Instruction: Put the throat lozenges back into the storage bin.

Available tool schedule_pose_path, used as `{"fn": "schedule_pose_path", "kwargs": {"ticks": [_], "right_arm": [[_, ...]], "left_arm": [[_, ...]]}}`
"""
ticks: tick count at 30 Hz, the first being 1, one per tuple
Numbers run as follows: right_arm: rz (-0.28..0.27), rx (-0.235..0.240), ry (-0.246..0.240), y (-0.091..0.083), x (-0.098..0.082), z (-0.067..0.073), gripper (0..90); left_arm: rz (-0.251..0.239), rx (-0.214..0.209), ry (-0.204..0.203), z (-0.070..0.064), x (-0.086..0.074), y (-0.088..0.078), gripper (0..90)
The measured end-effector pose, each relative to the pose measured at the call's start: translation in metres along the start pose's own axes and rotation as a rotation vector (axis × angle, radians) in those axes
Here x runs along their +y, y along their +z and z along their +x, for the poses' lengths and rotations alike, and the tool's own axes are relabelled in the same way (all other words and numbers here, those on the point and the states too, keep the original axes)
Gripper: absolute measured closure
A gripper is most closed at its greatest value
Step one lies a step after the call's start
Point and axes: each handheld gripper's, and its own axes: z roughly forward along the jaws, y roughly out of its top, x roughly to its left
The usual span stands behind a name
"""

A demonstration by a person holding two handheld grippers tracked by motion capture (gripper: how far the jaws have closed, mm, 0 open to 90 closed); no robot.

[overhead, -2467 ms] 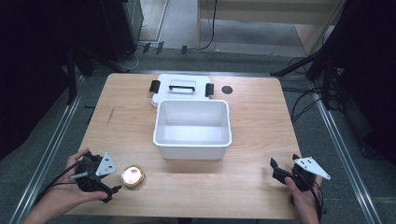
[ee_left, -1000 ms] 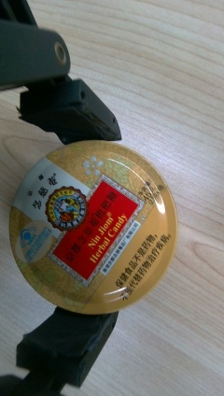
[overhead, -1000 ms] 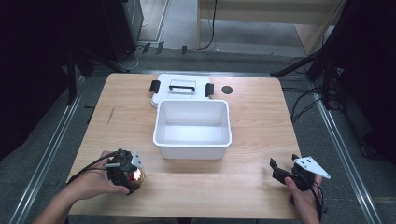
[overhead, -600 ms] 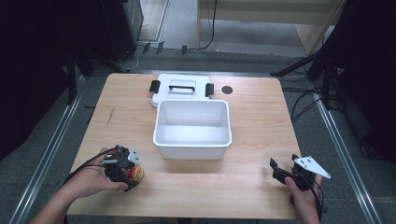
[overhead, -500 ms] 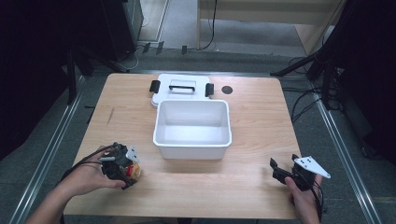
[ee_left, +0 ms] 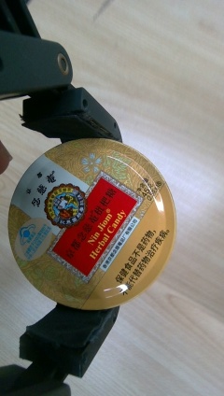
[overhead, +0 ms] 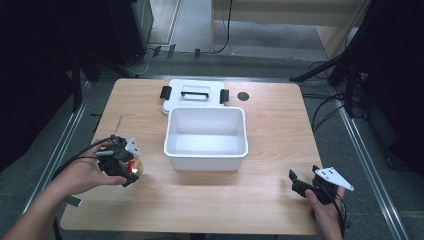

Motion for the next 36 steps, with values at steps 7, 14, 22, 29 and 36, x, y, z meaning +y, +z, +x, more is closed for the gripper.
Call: {"fn": "schedule_pose_path", "kwargs": {"ticks": [7, 14, 22, 29, 36], "right_arm": [[0.009, 0.002, -0.014, 0.0, 0.0, 0.0, 9.8], [0.023, 0.006, -0.026, 0.001, 0.0, 0.002, 9.8], [0.027, 0.007, -0.032, 0.001, 0.0, 0.001, 10.9], [0.03, 0.01, -0.032, 0.001, 0.0, 0.002, 11.3], [0.034, 0.011, -0.029, 0.002, 0.0, 0.002, 11.8]], "left_arm": [[-0.023, 0.014, -0.012, 0.011, 0.006, -0.022, 21.2], [-0.022, 0.027, -0.002, 0.022, 0.011, -0.042, 21.2], [-0.035, 0.025, -0.002, 0.039, 0.022, -0.06, 21.2], [-0.041, 0.036, 0.008, 0.047, 0.037, -0.071, 21.2], [-0.055, 0.032, 0.035, 0.046, 0.054, -0.079, 21.2]]}}
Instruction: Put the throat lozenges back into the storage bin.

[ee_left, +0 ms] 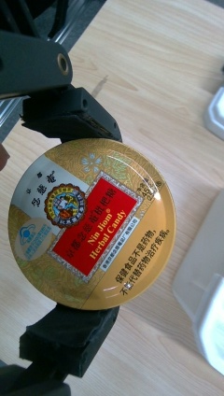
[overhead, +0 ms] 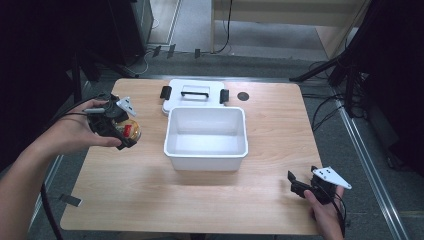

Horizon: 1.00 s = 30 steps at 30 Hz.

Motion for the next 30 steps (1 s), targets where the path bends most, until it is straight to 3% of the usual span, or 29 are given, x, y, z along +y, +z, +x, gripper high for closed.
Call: {"fn": "schedule_pose_path", "kwargs": {"ticks": [9, 13, 30], "right_arm": [[0.009, -0.001, -0.009, 0.001, 0.0, 0.001, 12.5], [0.017, 0.0, -0.017, 0.001, 0.001, 0.001, 12.6], [0.022, 0.012, -0.022, 0.002, 0.001, 0.001, 12.7]], "left_arm": [[-0.001, -0.012, 0.051, -0.006, 0.031, 0.002, 21.2], [-0.015, -0.026, 0.056, -0.008, 0.043, 0.007, 21.2], [-0.017, -0.058, 0.119, -0.022, 0.081, 0.028, 21.2]]}}
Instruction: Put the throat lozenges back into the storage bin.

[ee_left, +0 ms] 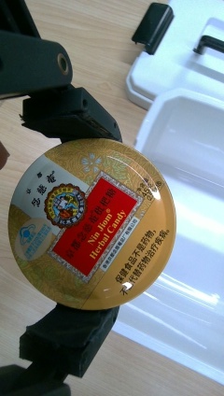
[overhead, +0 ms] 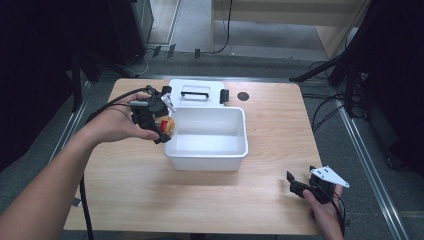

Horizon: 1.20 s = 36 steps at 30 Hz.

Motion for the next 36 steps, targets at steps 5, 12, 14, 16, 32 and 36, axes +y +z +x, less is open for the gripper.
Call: {"fn": "schedule_pose_path", "kwargs": {"ticks": [5, 12, 14, 16, 32, 36], "right_arm": [[0.001, 0.0, 0.0, 0.0, 0.0, 0.0, 12.8], [0.004, 0.003, 0.0, 0.0, 0.0, 0.0, 12.8], [0.004, 0.005, 0.002, 0.0, 0.0, 0.0, 12.8], [0.003, 0.006, 0.002, 0.0, 0.0, 0.0, 12.9], [0.003, 0.01, 0.0, 0.0, 0.0, 0.0, 12.9], [0.004, 0.009, 0.0, 0.0, 0.0, 0.0, 12.9]], "left_arm": [[-0.005, -0.008, 0.011, -0.004, 0.007, 0.006, 21.2], [-0.009, -0.024, 0.033, -0.009, 0.019, 0.017, 21.2], [-0.007, -0.03, 0.043, -0.01, 0.021, 0.021, 21.2], [-0.005, -0.04, 0.048, -0.011, 0.024, 0.026, 21.2], [0.021, -0.073, 0.058, -0.007, 0.024, 0.061, 21.1], [0.03, -0.06, 0.086, -0.009, 0.023, 0.068, 21.1]]}}
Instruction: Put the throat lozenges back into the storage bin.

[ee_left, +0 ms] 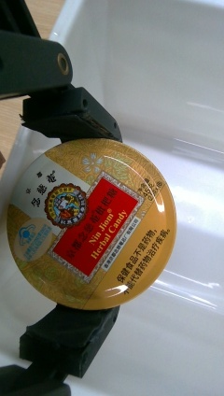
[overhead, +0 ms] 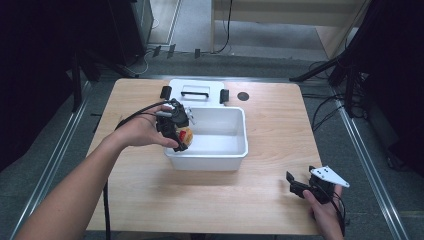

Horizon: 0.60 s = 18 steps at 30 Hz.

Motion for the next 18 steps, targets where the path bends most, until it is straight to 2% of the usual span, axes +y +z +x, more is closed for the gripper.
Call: {"fn": "schedule_pose_path", "kwargs": {"ticks": [7, 18], "right_arm": [[0.001, 0.0, 0.0, 0.0, 0.0, 0.0, 12.9], [0.0, 0.001, -0.001, 0.0, 0.0, 0.0, 12.9]], "left_arm": [[0.033, -0.013, 0.043, -0.004, -0.001, 0.017, 21.0], [0.045, -0.013, 0.027, -0.002, -0.001, 0.021, 20.9]]}}
